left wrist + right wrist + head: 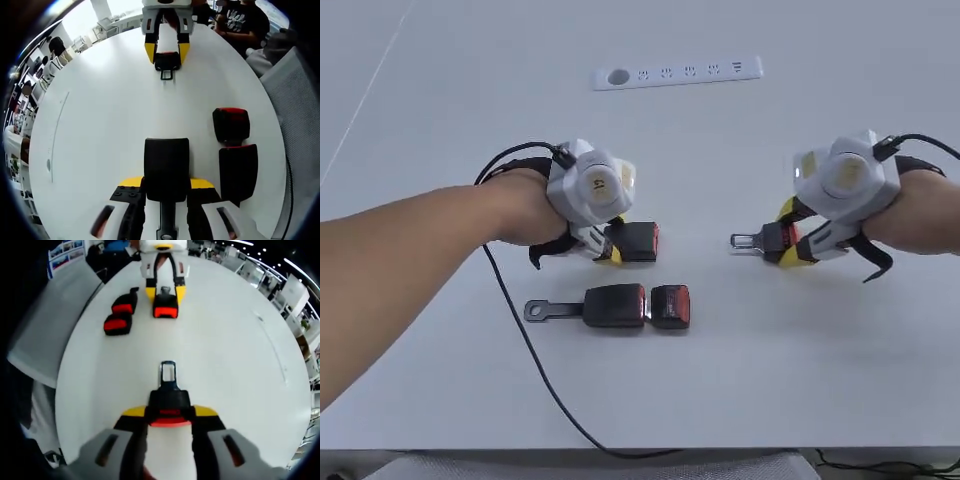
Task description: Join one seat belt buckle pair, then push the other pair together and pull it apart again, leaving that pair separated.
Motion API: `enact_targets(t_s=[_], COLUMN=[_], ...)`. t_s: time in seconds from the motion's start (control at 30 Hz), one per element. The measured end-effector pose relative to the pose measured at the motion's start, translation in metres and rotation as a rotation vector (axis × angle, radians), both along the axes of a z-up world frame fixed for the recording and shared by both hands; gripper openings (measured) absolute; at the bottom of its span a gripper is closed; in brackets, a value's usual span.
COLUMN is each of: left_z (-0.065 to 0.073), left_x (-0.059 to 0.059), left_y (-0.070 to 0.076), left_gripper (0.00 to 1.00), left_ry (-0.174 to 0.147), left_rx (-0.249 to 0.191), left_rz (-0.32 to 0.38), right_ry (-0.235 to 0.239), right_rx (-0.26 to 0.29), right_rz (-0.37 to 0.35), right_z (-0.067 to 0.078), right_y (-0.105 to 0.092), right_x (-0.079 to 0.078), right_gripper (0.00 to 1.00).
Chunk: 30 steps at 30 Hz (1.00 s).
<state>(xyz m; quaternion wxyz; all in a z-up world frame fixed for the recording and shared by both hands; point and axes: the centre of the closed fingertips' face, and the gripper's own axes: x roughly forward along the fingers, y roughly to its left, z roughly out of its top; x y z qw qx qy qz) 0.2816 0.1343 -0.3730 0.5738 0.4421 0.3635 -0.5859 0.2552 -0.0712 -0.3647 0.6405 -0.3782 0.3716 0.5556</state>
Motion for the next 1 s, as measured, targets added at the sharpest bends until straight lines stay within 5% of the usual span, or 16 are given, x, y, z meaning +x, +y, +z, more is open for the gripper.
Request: enact_targets(t_s=[0.23, 0.5, 0.53, 0.73, 0.83, 1.0], left_z=[0.001, -0.001, 0.001, 0.006, 0.024, 0.053], left_x=[0.0, -0.001, 0.003, 0.0, 0.001, -0.007], left_y=[0.0, 0.0, -0.002, 0.004, 0.005, 0.017], left_gripper=[0.32, 0.33, 0.35, 0.47, 0.49, 0.56], left_ry=[-0.004, -0.011, -0.051, -0.074, -0.108, -0.092], left_rx=[0.002, 0.018, 0.014, 0.021, -0.052, -0.167], left_rz=[-0.001, 0.009, -0.026, 0.045, 0.107, 0.314], right_ry=[0.008, 0.007, 0.0, -0.019, -0.032, -0.088], right_rx=[-0.024, -0.04, -0.031, -0.028, 0.002, 0.041], right_rz=[-0.024, -0.035, -0.047, -0.083, -0.123, -0.192], right_z=[-0.002, -0.005, -0.005, -0.004, 0.004, 0.022], right_y=[-0.029, -0.033, -0.032, -0.036, -0.04, -0.045], right_x=[-0.004, -0.007, -0.005, -0.007, -0.011, -0.014], right_gripper=[0.33, 0.36, 0.39, 0.42, 0.41, 0.57])
